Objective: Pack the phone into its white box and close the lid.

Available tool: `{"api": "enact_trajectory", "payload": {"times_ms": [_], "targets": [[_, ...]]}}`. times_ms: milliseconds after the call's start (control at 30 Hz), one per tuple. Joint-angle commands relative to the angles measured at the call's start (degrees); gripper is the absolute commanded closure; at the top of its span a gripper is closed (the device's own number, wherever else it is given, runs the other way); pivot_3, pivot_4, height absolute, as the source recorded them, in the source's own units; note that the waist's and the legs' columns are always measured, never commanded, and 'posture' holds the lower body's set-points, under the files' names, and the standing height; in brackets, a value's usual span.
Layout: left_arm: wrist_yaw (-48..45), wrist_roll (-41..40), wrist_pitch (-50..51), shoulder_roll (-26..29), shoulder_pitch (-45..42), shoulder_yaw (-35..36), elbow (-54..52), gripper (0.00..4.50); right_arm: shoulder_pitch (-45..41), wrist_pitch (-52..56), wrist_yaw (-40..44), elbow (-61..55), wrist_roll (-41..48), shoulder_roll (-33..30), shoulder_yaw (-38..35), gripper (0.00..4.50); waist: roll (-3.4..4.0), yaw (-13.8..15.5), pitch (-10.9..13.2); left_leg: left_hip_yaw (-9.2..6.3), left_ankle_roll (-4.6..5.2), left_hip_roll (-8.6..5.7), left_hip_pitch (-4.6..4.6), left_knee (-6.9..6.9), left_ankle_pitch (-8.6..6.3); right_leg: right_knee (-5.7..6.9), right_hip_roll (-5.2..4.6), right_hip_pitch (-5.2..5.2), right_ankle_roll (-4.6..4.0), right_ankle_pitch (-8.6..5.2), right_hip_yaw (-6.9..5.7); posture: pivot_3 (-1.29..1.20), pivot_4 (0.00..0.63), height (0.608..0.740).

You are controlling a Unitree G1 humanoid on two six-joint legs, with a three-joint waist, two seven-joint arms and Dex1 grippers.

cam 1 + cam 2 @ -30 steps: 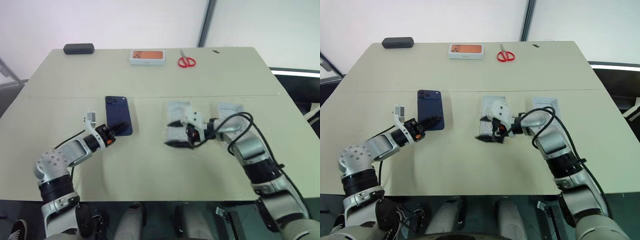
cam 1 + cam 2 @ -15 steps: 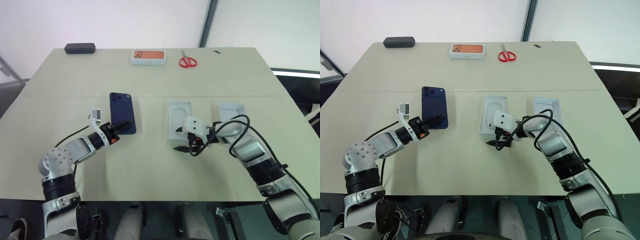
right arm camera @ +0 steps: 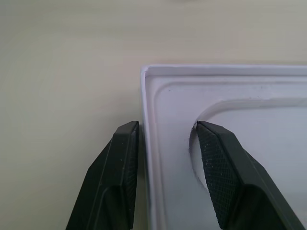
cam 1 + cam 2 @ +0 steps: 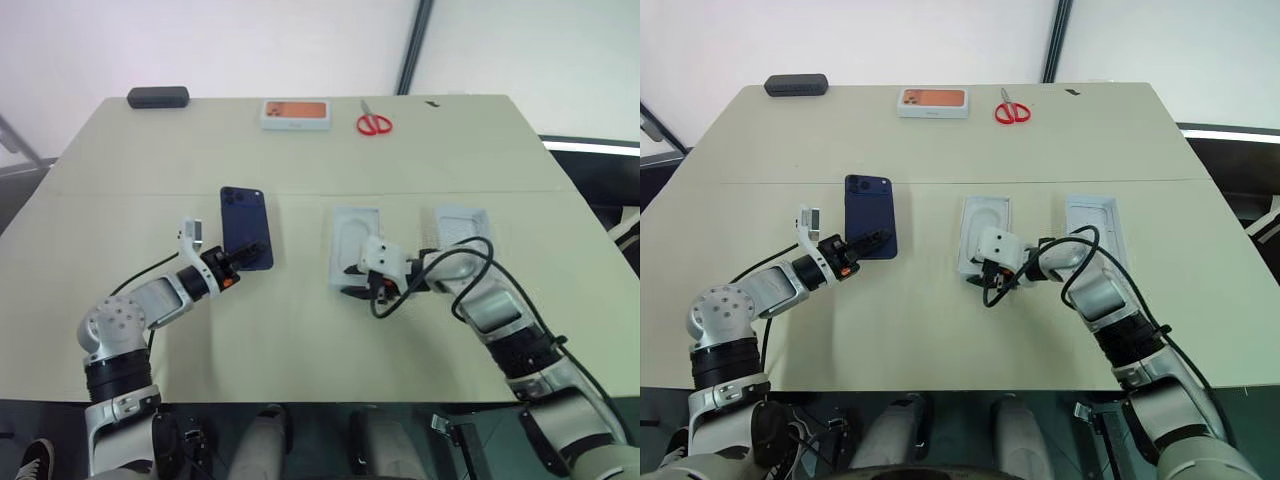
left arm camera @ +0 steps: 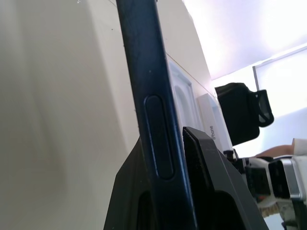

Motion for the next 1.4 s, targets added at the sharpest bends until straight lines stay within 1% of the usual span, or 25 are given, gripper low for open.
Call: {"api": "enact_trajectory", "payload": {"times_ms": [33,133,233,467,567,700,967,1033,1067,1133,1167,1200,1233,1267,1400], "targets": [[-0.2,-2.7,-0.6,0.5,-2.0,0.5,-2.8,3.8,0.7,2.6,-0.9,-4.8,1.3,4.0,3.4,2.49,0.0,0.0,0.0,0.0,0.0,0.0,0.0,0.0,0.0,0.01,0.0,-0.01,0.0,0.0,0.0,0.0,0.15,0.74],[0.4,-3.4,-0.3,0.1,-2.5,0.3,-3.1,3.8,0.7,3.6,-1.7,-5.7,0.9,6.2,5.0,2.49,0.0,0.2,0.0,-0.01,-0.01,-0.01,0.0,0.01,0.0,0.01,-0.02,0.0,0.0,0.0,0.0,0.0,0.15,0.74],[0.9,-3.8,-0.3,-0.1,-2.5,-0.1,-3.4,3.8,0.8,3.0,-1.7,-5.7,0.2,6.4,6.6,2.49,0.0,0.4,0.0,-0.01,0.0,-0.04,-0.01,0.02,0.0,-0.01,-0.06,0.01,0.0,0.0,0.0,0.0,0.15,0.74],[1.4,-5.1,0.5,-0.3,-1.7,-0.4,-4.4,3.8,1.0,1.6,-0.7,-5.5,0.4,4.4,6.2,2.49,0.0,0.4,0.0,-0.01,0.0,-0.06,-0.01,0.02,0.0,-0.02,-0.06,0.02,0.0,0.0,-0.01,0.0,0.15,0.74],[1.3,-5.6,1.0,0.1,-1.1,-0.9,-4.9,3.8,1.5,0.7,2.8,-7.0,2.2,1.8,6.0,2.49,-0.01,0.5,0.0,-0.01,0.0,-0.06,-0.01,0.02,0.0,-0.03,-0.07,0.04,0.0,0.0,-0.02,0.0,0.15,0.74],[1.5,-5.9,1.0,0.0,-1.3,-1.3,-4.7,3.8,1.5,-1.7,2.7,-6.4,1.4,0.4,5.9,2.49,-0.01,0.4,0.0,-0.01,0.0,-0.06,-0.01,0.02,0.0,-0.04,-0.06,0.05,0.0,0.0,-0.03,0.0,0.15,0.74],[0.9,-6.5,2.4,-0.1,-0.5,-3.4,-6.0,3.8,1.3,-4.3,3.1,-6.0,1.6,-0.5,5.2,2.49,-0.01,0.4,0.0,-0.01,0.0,-0.05,-0.01,0.02,0.0,-0.04,-0.05,0.04,0.0,0.0,-0.03,0.0,0.15,0.74],[1.0,-6.6,2.4,-0.2,-0.5,-3.5,-6.0,3.8,0.7,-1.9,3.1,-6.0,3.9,0.2,3.4,2.49,-0.02,0.4,0.0,-0.02,0.0,-0.05,-0.01,0.02,0.0,-0.04,-0.05,0.05,0.0,0.0,-0.03,0.0,0.15,0.74],[1.0,-6.5,2.3,-0.1,-0.5,-3.5,-6.1,3.8,0.5,-0.2,2.6,-6.4,5.4,0.9,2.0,2.26,-0.02,0.4,0.0,-0.02,0.0,-0.05,-0.01,0.02,0.0,-0.04,-0.05,0.04,0.0,0.0,-0.03,0.0,0.15,0.74],[1.0,-6.4,2.3,0.0,-0.5,-3.7,-6.1,3.8,0.4,1.3,2.8,-7.6,6.9,0.8,0.8,1.6,-0.02,0.3,0.0,-0.02,0.0,-0.04,-0.01,0.02,0.0,-0.04,-0.05,0.04,0.0,0.0,-0.02,0.0,0.15,0.74],[1.0,-6.5,2.3,0.0,-0.5,-3.7,-6.1,3.8,0.3,0.4,2.3,-7.7,5.9,0.0,0.7,1.04,-0.02,0.4,0.0,-0.02,0.0,-0.04,-0.01,0.02,0.0,-0.03,-0.05,0.04,0.0,0.0,-0.02,0.0,0.15,0.74],[1.1,-6.7,2.3,0.0,-0.6,-3.6,-6.0,3.8,0.3,-0.4,1.9,-7.7,5.1,-0.5,0.7,0.6,-0.02,0.4,0.0,-0.02,0.0,-0.04,-0.01,0.02,0.0,-0.03,-0.05,0.04,0.0,0.0,-0.03,0.0,0.15,0.74],[1.1,-6.7,2.3,0.0,-0.5,-3.6,-6.1,3.8,0.2,-1.1,1.6,-7.6,4.7,-1.0,0.4,0.03,-0.02,0.4,0.0,-0.02,0.0,-0.04,-0.01,0.02,0.0,-0.04,-0.06,0.04,0.0,0.0,-0.03,0.0,0.15,0.74],[1.1,-7.0,2.4,-0.1,-0.5,-3.6,-6.2,3.8,0.2,-0.5,1.6,-7.8,5.5,-1.2,-0.2,0.03,-0.02,0.4,0.0,-0.01,0.0,-0.05,-0.01,0.02,0.0,-0.04,-0.06,0.04,0.0,0.0,-0.02,0.0,0.15,0.74],[1.7,-7.2,2.7,-0.8,0.5,-4.5,-7.5,3.8,1.2,4.5,2.7,-10.4,12.4,-3.4,-6.8,0.03,-0.02,0.5,0.0,-0.01,0.01,-0.04,-0.02,0.01,0.0,-0.05,-0.08,0.04,0.0,0.0,-0.02,0.0,0.15,0.74]]}}
